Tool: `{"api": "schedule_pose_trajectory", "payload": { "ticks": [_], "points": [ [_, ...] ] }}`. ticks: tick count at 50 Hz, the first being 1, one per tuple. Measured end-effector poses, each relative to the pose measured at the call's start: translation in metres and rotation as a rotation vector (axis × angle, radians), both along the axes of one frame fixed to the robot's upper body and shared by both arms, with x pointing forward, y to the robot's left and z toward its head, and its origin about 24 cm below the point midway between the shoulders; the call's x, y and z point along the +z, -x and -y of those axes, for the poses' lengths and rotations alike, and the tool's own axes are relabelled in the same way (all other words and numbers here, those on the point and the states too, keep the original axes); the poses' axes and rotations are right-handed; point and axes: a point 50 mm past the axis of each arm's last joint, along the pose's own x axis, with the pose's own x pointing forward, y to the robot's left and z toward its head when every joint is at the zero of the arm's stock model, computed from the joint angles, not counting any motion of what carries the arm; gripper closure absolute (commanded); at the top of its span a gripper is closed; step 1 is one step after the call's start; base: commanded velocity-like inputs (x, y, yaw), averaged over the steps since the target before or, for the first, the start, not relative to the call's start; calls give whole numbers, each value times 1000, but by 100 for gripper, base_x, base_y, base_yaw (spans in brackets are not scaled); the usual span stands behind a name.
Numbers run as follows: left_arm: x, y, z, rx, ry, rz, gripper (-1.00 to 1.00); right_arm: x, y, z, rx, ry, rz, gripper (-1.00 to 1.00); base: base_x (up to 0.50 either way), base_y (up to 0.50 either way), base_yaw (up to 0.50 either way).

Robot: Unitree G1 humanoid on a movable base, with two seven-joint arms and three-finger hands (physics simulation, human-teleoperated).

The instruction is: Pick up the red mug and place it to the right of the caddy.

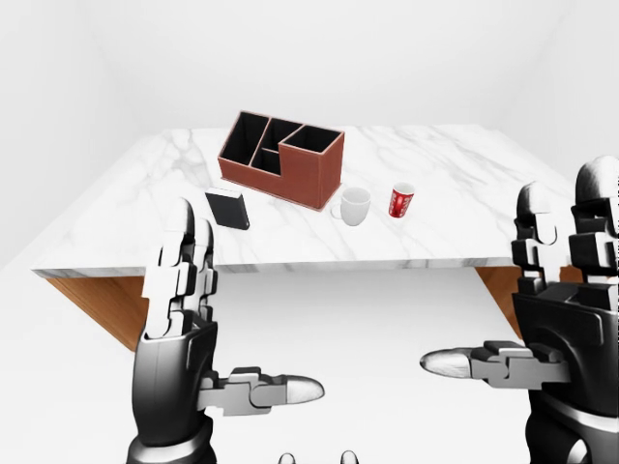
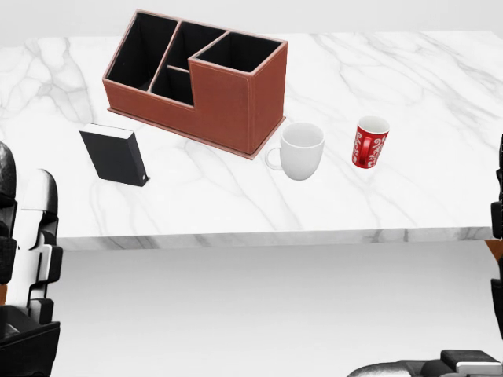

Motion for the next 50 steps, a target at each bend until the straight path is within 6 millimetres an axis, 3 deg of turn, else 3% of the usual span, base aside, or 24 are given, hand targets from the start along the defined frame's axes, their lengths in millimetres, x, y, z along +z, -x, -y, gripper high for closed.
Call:
{"api": "schedule_pose_trajectory", "payload": {
  "ticks": [14, 33, 42, 50],
  "points": [
    [-6, 4, 4, -2, -25, -59, -100, -5, 2, -1, 22, -5, -31, -100, 0, -1, 0],
    [-8, 4, 4, -4, -32, -73, -100, -8, 3, -2, 43, -13, -52, -100, 2, -42, 0],
    [-7, 4, 4, -5, -30, -70, -100, -9, 3, -3, 42, -7, -66, -100, 0, 0, 0],
    [-7, 4, 3, -3, -31, -69, -100, -11, 4, -4, 62, -8, -78, -100, 37, -2, 0]
  ]
}}
